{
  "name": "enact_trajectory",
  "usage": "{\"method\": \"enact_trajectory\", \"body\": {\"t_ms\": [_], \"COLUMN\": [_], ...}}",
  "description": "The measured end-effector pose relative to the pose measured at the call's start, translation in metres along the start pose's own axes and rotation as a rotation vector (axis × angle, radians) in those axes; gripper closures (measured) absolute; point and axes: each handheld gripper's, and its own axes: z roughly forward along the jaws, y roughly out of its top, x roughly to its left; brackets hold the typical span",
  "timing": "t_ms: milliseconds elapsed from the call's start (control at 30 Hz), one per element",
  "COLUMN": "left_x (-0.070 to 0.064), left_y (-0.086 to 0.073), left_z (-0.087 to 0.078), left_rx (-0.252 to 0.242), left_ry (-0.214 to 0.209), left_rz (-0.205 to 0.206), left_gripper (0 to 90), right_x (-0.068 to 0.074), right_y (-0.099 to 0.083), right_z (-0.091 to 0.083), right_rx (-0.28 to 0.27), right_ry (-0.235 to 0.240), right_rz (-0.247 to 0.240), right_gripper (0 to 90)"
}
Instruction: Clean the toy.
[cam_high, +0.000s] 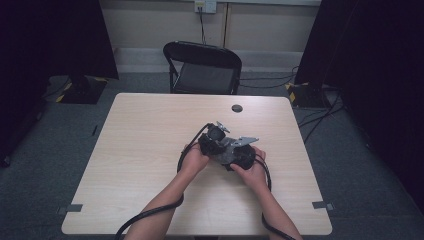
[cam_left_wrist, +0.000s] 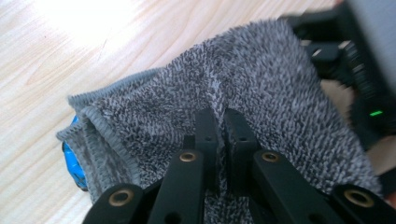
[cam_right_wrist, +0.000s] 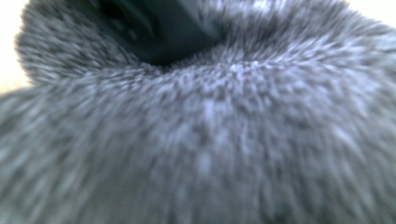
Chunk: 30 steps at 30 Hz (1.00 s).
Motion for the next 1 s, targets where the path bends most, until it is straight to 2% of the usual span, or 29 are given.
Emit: {"method": "enact_trajectory", "body": {"t_ms": [133, 200, 267, 400, 633, 733, 1000], "left_x": [0.004, 0.007, 0.011, 0.021, 0.032, 0.037, 0.057], "left_y": [-0.001, 0.0, 0.0, 0.0, 0.0, 0.0, -0.006], "left_z": [0.001, -0.001, -0.001, 0.0, 0.0, 0.0, 0.003], "left_rx": [-0.005, -0.002, -0.002, -0.018, -0.009, 0.003, 0.011], "left_ry": [-0.005, 0.024, 0.033, 0.044, 0.07, 0.098, 0.113], "left_rz": [-0.02, -0.01, -0.003, -0.028, -0.04, -0.031, -0.073], "left_gripper": [86.0, 86.0, 85.9, 85.9, 85.7, 85.7, 85.6], "right_x": [0.0, -0.001, -0.002, -0.002, -0.002, -0.002, -0.002], "right_y": [0.0, 0.001, 0.002, 0.002, 0.002, 0.002, 0.002], "right_z": [0.0, 0.001, 0.002, 0.002, 0.002, 0.002, 0.002], "right_rx": [0.0, 0.002, 0.0, 0.0, 0.0, 0.0, 0.0], "right_ry": [0.004, 0.009, 0.01, 0.011, 0.011, 0.011, 0.011], "right_rz": [-0.002, -0.003, -0.007, -0.009, -0.01, -0.01, -0.01], "right_gripper": [24.1, 24.1, 24.1, 24.2, 24.2, 24.2, 24.2]}}
